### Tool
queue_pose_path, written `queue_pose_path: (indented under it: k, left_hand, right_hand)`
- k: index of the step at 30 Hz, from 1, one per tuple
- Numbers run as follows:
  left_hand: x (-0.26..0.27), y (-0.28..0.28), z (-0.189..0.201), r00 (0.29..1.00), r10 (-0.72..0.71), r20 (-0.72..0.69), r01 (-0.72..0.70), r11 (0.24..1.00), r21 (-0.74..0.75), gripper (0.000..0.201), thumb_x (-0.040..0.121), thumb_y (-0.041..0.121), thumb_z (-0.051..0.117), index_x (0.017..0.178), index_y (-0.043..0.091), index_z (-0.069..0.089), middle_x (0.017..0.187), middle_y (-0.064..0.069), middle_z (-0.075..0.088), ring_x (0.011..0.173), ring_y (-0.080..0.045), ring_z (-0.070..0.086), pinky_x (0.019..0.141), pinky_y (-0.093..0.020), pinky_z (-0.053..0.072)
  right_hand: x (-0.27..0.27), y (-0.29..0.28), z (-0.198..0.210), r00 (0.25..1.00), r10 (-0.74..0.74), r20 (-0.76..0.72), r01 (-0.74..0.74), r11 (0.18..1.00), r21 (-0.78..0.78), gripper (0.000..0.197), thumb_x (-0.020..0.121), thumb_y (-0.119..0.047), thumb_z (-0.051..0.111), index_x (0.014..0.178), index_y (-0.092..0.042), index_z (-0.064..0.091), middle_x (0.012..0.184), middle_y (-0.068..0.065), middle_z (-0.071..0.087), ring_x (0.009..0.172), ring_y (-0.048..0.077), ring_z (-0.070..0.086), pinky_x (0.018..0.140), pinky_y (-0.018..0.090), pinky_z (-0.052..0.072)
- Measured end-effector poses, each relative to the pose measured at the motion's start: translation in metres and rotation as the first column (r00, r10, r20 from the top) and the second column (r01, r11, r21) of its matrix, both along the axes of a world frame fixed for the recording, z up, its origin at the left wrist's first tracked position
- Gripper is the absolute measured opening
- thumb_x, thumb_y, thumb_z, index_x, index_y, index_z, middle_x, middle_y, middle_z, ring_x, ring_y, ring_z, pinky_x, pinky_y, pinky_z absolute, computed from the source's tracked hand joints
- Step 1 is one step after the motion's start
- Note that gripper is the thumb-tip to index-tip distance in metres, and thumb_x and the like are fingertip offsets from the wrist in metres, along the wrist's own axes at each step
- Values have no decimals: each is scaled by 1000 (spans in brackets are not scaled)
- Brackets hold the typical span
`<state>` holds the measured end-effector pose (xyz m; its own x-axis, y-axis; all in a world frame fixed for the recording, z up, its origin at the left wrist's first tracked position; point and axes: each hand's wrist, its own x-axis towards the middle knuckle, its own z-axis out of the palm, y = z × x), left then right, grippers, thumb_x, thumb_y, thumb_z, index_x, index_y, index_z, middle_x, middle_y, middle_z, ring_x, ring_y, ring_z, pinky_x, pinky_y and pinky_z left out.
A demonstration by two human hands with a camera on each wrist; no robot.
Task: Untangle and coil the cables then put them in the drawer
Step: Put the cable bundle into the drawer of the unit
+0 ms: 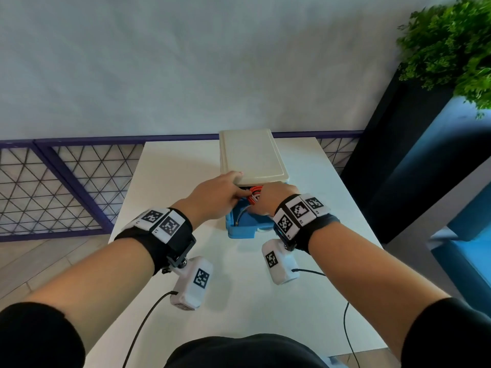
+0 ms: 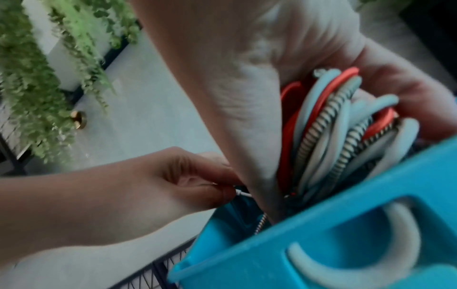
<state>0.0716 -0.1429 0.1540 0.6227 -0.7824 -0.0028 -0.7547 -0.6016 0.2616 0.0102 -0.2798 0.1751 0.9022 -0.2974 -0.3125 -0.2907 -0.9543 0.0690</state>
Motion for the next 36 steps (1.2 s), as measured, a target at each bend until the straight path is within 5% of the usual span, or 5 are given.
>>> queue_pose_path:
  k: [9, 19, 28, 31, 36]
  left_hand:
    - [-13, 0, -11, 998, 22, 56, -21, 1000, -19, 38, 97, 27, 42, 133, 30, 54, 157, -6, 19, 143, -25, 22, 103, -45, 42]
    - [-27, -11, -22, 982, 98, -164, -126, 977, -173, 61, 89, 4, 41, 144, 11, 15, 159, -15, 3, 148, -28, -1, 113, -48, 30]
    - [-27, -14, -27, 962, 118, -246, -174, 960, -221, 85, 93, -7, 37, 148, 35, -12, 161, -10, 0, 148, -22, 0, 119, -43, 17]
    - [-25, -12, -27, 940, 219, -262, -297, 902, -313, 74, 93, 2, 40, 150, 34, 6, 136, -14, 51, 119, -26, 54, 96, -40, 49]
    - [-16, -14, -18, 941, 268, -207, -336, 821, -462, 39, 89, -3, 43, 118, 15, 61, 118, -8, 64, 107, -22, 61, 94, -36, 49]
  right_hand:
    - [-33, -10, -34, 928, -236, 288, 85, 887, 453, 70, 90, -44, 60, 137, -2, 29, 133, 16, 40, 124, 34, 45, 97, 40, 43]
    - [-37, 0, -47, 956, -23, 294, -66, 954, 292, 80, 102, -39, 35, 148, 7, -12, 158, 27, -6, 147, 41, -5, 120, 46, -1]
    - [-37, -30, -37, 962, 65, 267, -203, 822, 531, 57, 103, -21, 36, 153, -8, 13, 160, 20, 4, 148, 37, 2, 120, 44, 10]
    - [-45, -37, -30, 946, 73, 316, -247, 792, 558, 49, 100, -27, 45, 148, -17, 35, 156, 12, 22, 143, 30, 24, 113, 37, 25]
    - [-52, -37, -18, 907, 152, 393, -256, 939, 228, 39, 93, -42, 56, 128, -25, 56, 129, 4, 43, 119, 24, 41, 86, 38, 47]
